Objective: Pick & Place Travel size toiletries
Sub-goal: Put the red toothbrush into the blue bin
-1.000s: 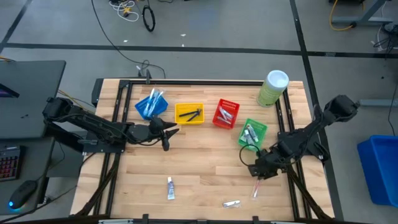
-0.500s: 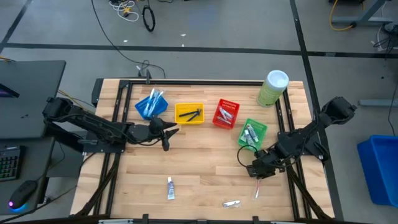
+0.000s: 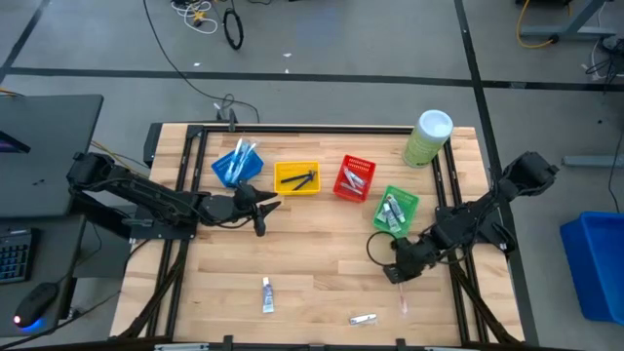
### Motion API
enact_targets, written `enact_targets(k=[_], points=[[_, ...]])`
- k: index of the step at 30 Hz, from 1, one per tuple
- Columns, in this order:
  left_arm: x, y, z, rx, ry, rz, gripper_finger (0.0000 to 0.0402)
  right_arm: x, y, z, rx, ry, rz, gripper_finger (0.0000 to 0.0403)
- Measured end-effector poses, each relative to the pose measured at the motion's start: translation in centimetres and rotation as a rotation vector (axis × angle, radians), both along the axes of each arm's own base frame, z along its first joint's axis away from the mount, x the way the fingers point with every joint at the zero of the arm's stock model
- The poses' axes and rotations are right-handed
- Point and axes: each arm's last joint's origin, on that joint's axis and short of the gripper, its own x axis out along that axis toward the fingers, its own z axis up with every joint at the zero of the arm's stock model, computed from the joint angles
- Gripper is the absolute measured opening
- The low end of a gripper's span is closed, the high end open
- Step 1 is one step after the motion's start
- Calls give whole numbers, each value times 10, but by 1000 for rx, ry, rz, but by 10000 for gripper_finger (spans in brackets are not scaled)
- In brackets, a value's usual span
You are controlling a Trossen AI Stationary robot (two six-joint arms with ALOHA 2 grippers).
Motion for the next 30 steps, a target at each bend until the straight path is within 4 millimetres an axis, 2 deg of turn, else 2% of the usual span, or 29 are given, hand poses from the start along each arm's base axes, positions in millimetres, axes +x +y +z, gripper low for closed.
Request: enact_targets(k=[4,7,11,14,17,24,27,30], points=[[0,0,0,0,0,0,141,16,6,14,11,-284,62,26],[0,0,0,4,-1,13,141,30,9,29,-28,-576,156,26],[-1,1,0,24,1,47,141,44,7,48,-251,-948,255,25],[-1,2,0,29,3,53,141,51,0,56,-478,-1102,282,25],[-1,1,0,23,0,53,141,57,-13,58,-728,-1110,245,25],[1,0,7,-67,-103,30,141,71,-57,58,-1198,-972,272,25],[5,-3,14,-82,-180,-66,141,80,-80,62,-1274,-956,313,25],[14,-6,17,-44,-242,-159,141,93,-99,70,-1243,-1010,367,25]])
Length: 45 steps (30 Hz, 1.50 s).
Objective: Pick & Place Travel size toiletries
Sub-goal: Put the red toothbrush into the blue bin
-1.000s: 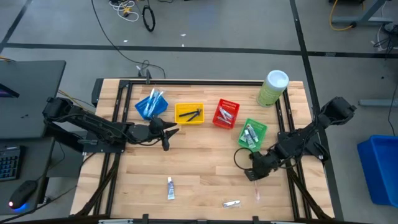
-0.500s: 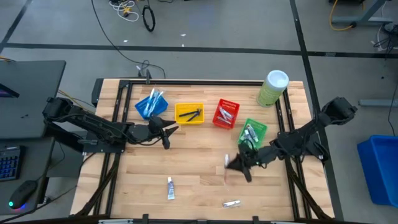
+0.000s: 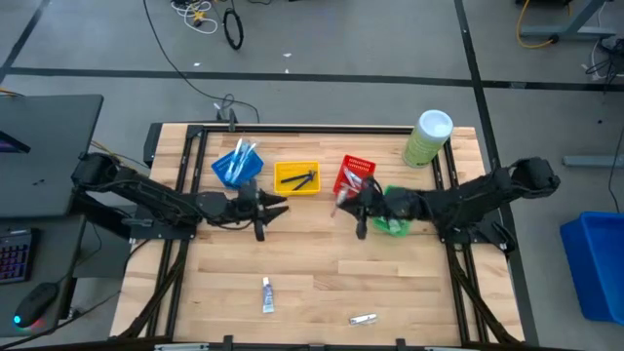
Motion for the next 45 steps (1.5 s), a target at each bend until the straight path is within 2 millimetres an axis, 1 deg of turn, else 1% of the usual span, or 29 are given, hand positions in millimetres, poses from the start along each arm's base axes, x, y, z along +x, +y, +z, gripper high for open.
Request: enact_targets(k=[3,6,8,11,17,21,25,28,33,37,39,42,43,45], points=[[19,-1,-2,22,12,-40,141,11,-13,9,0,-18,72,25],[43,0,-8,58,72,-17,144,19,-21,16,0,-35,116,25],[56,2,-13,89,111,-1,150,23,-23,18,-3,-39,157,25],[76,5,-14,92,119,9,166,26,-23,15,-17,-27,189,25],[115,9,-16,85,149,-56,204,28,-25,11,-46,-8,189,25],[132,10,-20,95,197,-29,215,28,-25,11,-47,-12,188,25],[139,9,-18,122,212,-10,209,28,-25,12,-57,-21,191,25],[138,10,-22,126,237,3,191,29,-25,13,-68,-26,192,25],[137,10,-26,105,278,11,141,29,-25,13,-76,-25,193,25],[137,10,-26,104,274,12,94,28,-25,12,-76,-20,193,29],[137,10,-26,104,273,12,69,28,-25,12,-75,-19,194,37],[137,10,-26,104,275,17,33,28,-25,11,-75,-12,193,59],[137,10,-26,104,276,17,26,28,-25,11,-75,-7,193,68],[137,10,-26,105,277,18,25,28,-25,9,-72,13,193,87]])
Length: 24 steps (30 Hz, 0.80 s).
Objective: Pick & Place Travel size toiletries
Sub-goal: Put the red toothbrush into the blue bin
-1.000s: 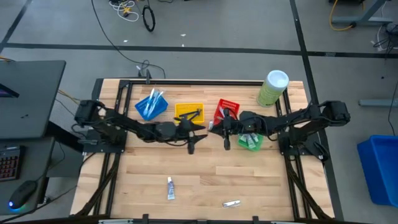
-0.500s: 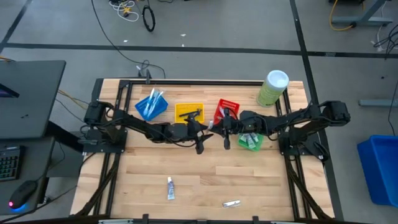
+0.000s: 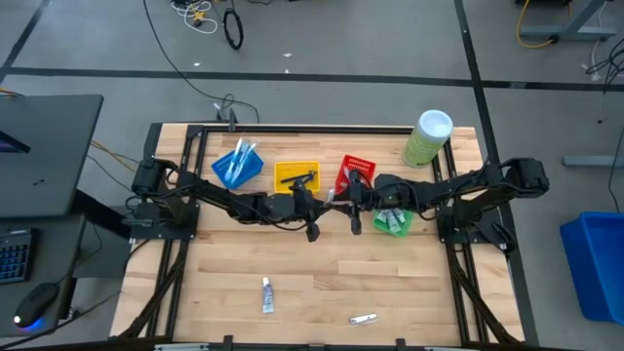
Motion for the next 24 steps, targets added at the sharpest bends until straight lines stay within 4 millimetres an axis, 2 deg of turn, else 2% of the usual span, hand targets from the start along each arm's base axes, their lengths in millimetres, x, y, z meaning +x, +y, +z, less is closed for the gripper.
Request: enact_targets(k=[6,9,12,17,20,24], points=[[-1,1,-1,11,11,40,27,-2,0,-5,52,55,-15,131],[-2,2,-3,25,47,57,28,-2,0,-6,60,60,-17,140],[-9,3,4,39,91,90,26,-3,0,-6,62,70,-18,144],[-35,10,31,45,160,248,29,-3,0,-6,59,70,-18,142],[-59,19,51,58,215,352,29,-3,0,-6,62,71,-18,140],[-92,35,64,19,306,488,26,-3,0,-6,62,70,-18,142]])
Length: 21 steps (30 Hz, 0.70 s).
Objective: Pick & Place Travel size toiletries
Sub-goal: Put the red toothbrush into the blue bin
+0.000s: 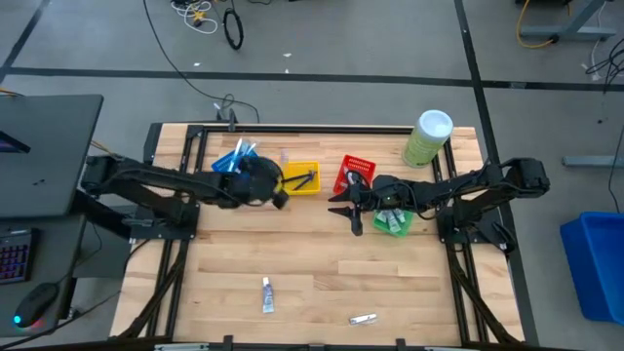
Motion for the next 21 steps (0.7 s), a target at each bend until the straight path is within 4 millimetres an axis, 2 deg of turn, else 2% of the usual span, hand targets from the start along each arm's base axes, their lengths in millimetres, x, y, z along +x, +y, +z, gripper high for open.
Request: enact_targets(k=[6,12,16,21], points=[[-34,32,-11,-110,185,243,28,0,0,0,0,-1,0,138],[-53,65,-29,-119,340,407,27,0,0,0,0,-1,0,141],[-64,87,-44,-136,376,451,27,0,0,0,0,-1,1,141],[-69,99,-65,-170,328,406,28,0,0,0,0,-1,1,137]])
